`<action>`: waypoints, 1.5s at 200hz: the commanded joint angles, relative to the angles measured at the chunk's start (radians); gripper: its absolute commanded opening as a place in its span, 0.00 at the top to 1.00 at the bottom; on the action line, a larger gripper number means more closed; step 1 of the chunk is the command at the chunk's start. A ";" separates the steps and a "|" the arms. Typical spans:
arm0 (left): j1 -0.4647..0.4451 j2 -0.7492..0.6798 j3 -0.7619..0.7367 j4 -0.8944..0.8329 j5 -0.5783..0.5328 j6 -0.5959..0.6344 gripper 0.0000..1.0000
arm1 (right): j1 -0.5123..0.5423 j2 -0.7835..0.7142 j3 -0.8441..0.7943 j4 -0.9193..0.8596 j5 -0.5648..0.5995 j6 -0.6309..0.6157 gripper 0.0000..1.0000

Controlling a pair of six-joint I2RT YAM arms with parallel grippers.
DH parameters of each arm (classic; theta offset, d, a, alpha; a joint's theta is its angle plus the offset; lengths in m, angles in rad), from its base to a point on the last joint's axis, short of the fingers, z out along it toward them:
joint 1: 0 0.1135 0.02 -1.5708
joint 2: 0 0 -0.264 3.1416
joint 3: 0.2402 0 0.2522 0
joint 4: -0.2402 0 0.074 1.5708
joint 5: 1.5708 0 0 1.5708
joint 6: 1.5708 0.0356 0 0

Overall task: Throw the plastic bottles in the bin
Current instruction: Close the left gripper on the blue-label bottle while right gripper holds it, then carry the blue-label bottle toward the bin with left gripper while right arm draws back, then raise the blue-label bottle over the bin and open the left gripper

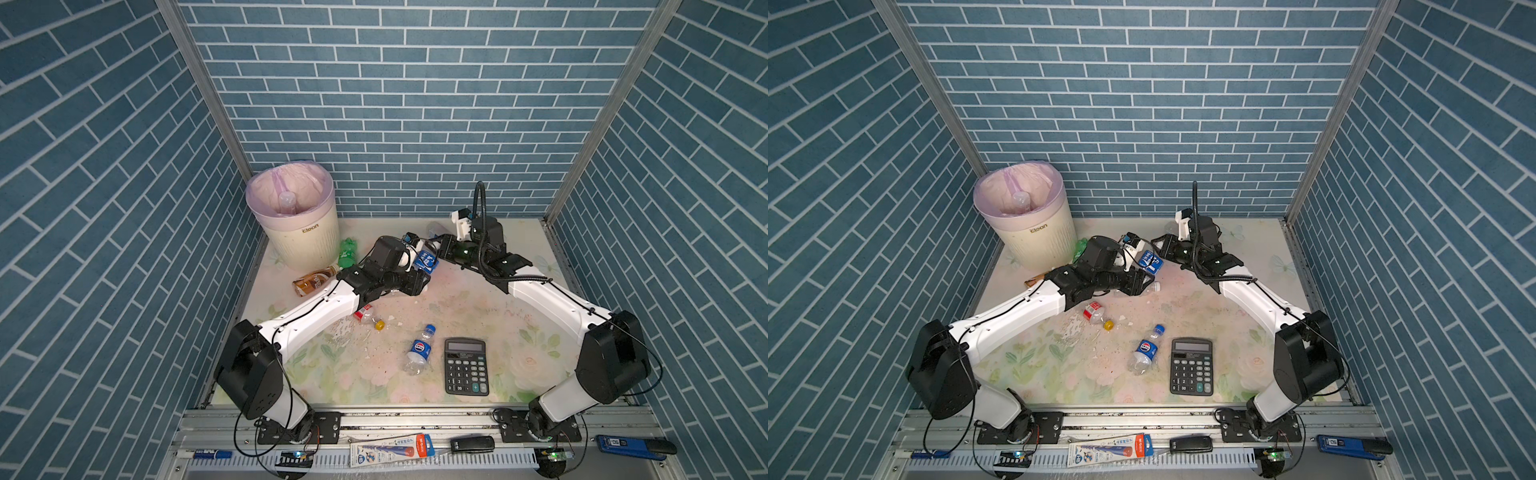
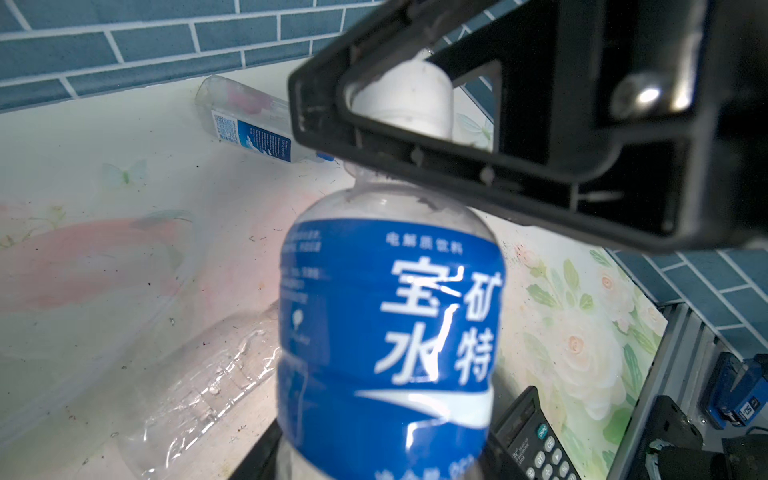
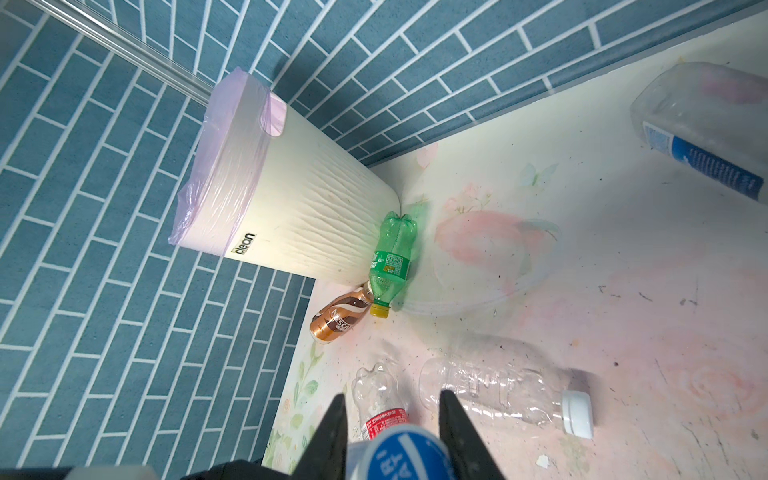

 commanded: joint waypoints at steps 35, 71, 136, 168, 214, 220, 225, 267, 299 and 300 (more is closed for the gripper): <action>0.002 0.026 0.041 -0.019 -0.002 -0.020 0.53 | -0.015 -0.052 0.072 -0.021 -0.030 -0.031 0.60; 0.023 0.049 0.095 -0.095 0.017 -0.030 0.55 | -0.019 -0.074 0.111 -0.080 -0.004 -0.060 0.44; 0.070 -0.001 0.096 -0.135 0.014 -0.083 0.55 | -0.026 -0.124 0.185 -0.178 0.070 -0.103 0.11; 0.144 -0.054 0.099 -0.174 0.023 -0.116 0.56 | -0.024 -0.137 0.227 -0.222 0.095 -0.145 0.01; 0.291 -0.101 0.208 -0.281 0.011 -0.103 0.56 | 0.032 -0.110 0.318 -0.223 0.094 -0.302 0.01; 0.316 -0.100 0.233 -0.295 0.015 -0.102 0.56 | 0.050 -0.098 0.342 -0.236 0.102 -0.338 0.01; 0.337 -0.099 0.255 -0.304 0.022 -0.101 0.56 | 0.066 -0.086 0.362 -0.245 0.111 -0.371 0.01; 0.490 -0.043 0.503 -0.411 0.056 -0.076 0.57 | 0.175 0.023 0.533 -0.298 0.116 -0.602 0.01; 0.559 -0.019 0.671 -0.406 -0.036 -0.049 0.58 | 0.219 0.105 0.655 -0.314 0.046 -0.712 0.01; 0.561 -0.020 0.675 -0.404 -0.039 -0.048 0.58 | 0.221 0.107 0.659 -0.315 0.043 -0.715 0.01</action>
